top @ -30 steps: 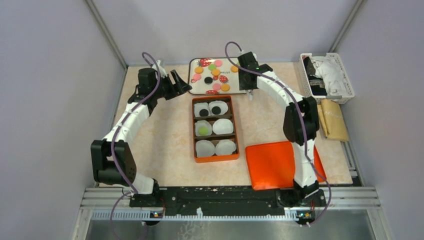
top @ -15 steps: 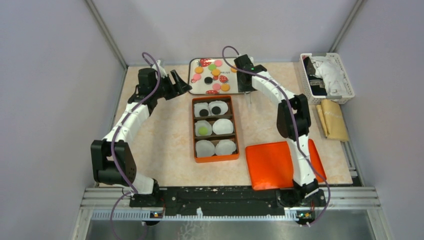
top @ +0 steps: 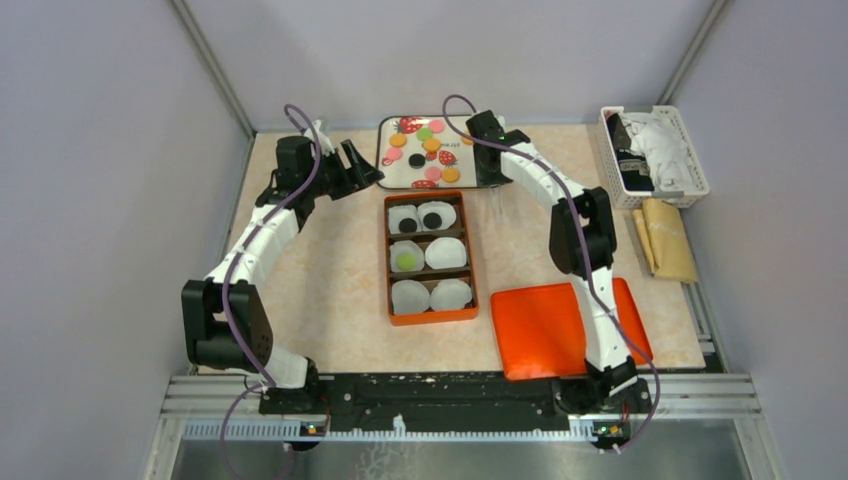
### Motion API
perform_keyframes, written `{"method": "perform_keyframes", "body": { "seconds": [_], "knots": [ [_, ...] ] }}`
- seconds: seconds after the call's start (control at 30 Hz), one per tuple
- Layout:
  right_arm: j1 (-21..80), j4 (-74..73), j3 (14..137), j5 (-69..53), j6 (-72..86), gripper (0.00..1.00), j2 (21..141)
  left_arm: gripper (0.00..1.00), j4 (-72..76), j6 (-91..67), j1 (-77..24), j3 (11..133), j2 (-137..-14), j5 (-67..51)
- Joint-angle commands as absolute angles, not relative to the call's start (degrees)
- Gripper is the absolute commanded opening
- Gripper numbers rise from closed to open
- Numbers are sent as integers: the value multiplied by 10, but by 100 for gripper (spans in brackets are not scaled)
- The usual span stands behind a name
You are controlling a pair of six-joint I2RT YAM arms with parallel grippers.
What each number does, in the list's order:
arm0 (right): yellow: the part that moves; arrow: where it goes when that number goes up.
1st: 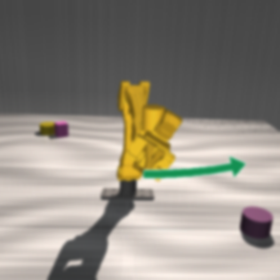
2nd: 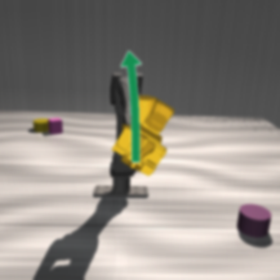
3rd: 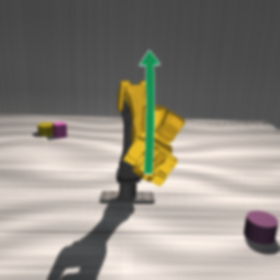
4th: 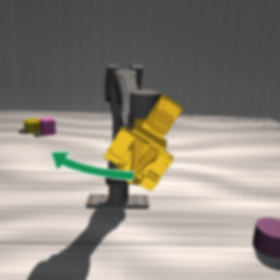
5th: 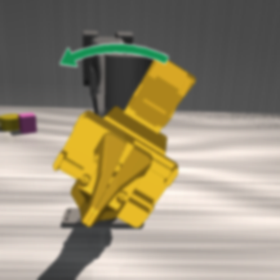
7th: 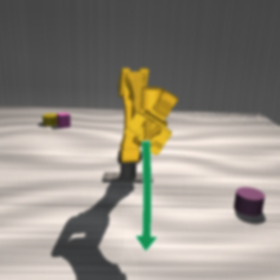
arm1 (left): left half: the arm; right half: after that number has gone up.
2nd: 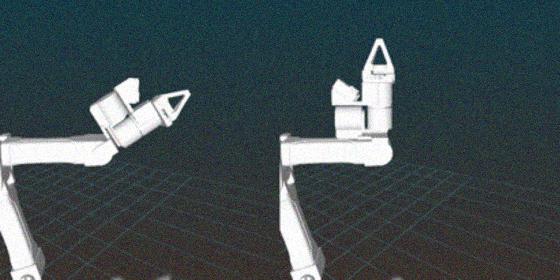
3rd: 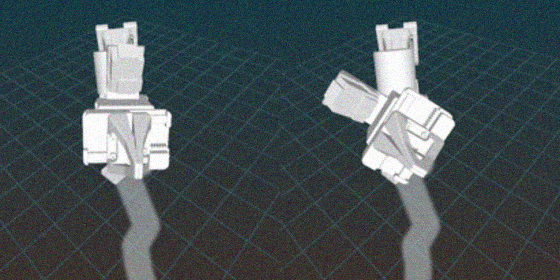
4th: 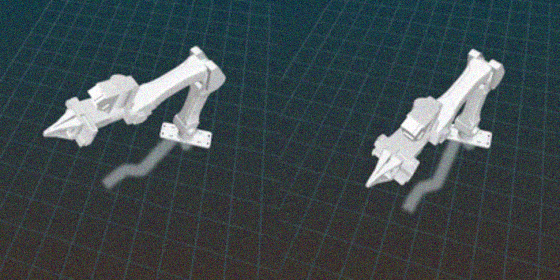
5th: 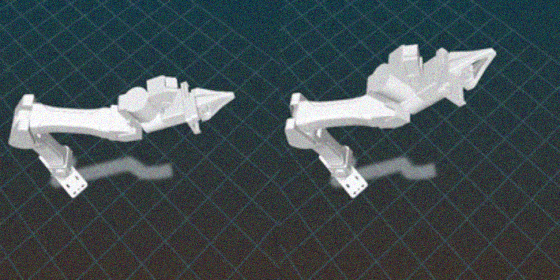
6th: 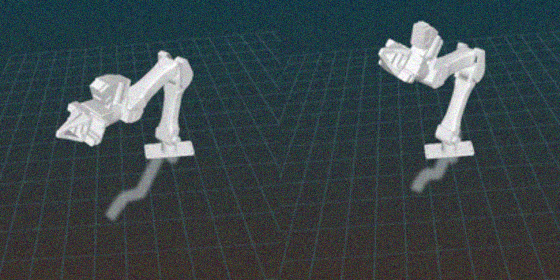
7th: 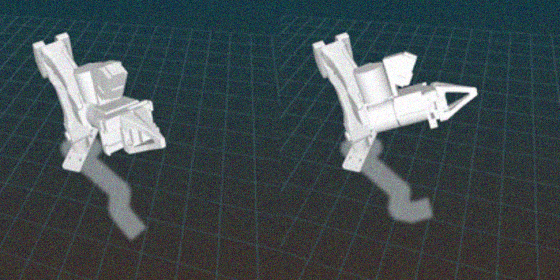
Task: Pack the cookies
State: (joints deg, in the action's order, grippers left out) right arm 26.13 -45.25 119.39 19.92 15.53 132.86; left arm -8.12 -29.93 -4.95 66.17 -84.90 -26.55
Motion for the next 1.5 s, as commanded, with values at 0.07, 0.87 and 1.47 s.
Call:
{"method": "perform_keyframes", "body": {
  "seconds": [0.07, 0.87, 1.47],
  "knots": [
    [265, -417, 1189, 199, 149, 3, 1281, 79, -58, -301, -47, 663, -844, -269],
    [414, -402, 874, 173, 156, 0, 897, 78, -57, -311, -47, 660, -850, -277],
    [529, -393, 650, 124, 265, 0, 775, 78, -66, -315, -50, 648, -820, -275]
  ]
}}
